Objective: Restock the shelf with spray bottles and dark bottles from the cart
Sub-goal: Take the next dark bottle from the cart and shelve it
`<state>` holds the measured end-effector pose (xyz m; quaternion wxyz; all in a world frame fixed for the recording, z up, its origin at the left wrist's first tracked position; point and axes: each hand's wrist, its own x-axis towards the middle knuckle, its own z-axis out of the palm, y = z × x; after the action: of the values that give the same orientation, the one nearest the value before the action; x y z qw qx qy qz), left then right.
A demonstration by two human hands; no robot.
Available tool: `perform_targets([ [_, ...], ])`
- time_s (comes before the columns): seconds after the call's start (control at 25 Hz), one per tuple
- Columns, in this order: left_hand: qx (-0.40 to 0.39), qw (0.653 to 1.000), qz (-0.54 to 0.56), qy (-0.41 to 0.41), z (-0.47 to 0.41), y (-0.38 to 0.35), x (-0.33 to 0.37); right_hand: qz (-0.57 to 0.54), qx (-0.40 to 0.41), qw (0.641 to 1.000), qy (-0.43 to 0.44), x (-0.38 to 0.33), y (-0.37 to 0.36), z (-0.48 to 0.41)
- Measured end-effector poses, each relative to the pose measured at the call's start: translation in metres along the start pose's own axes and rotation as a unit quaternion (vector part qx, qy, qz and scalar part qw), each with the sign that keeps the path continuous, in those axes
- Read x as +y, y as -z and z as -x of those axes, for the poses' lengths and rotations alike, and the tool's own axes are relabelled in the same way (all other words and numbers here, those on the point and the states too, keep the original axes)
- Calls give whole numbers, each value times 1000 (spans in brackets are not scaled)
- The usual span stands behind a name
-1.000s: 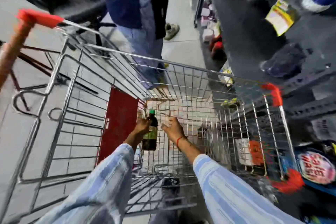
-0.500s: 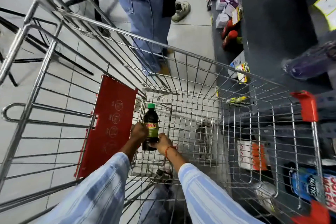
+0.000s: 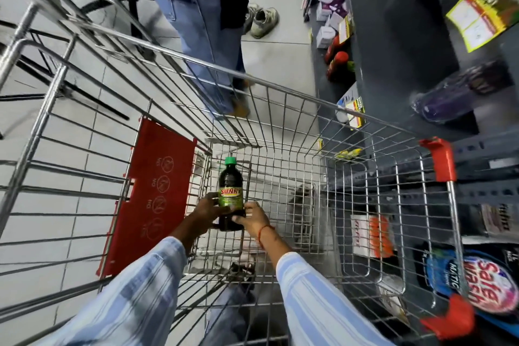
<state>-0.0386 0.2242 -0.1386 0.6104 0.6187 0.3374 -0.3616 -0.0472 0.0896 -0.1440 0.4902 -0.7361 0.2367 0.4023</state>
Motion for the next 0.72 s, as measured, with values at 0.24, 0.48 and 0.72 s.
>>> perform_targets([
  [0.24,-152,987,-9,-42,55,-32,42,-120,-32,992,18,-8,77,59],
  [0.48,-253,957,-62,-129,129,-101,73,-207,-34,975,77,-2,142,161],
  [0.72,-314,920,-104,-212,201,-174,92,-236,52,957,161,24,200,264],
])
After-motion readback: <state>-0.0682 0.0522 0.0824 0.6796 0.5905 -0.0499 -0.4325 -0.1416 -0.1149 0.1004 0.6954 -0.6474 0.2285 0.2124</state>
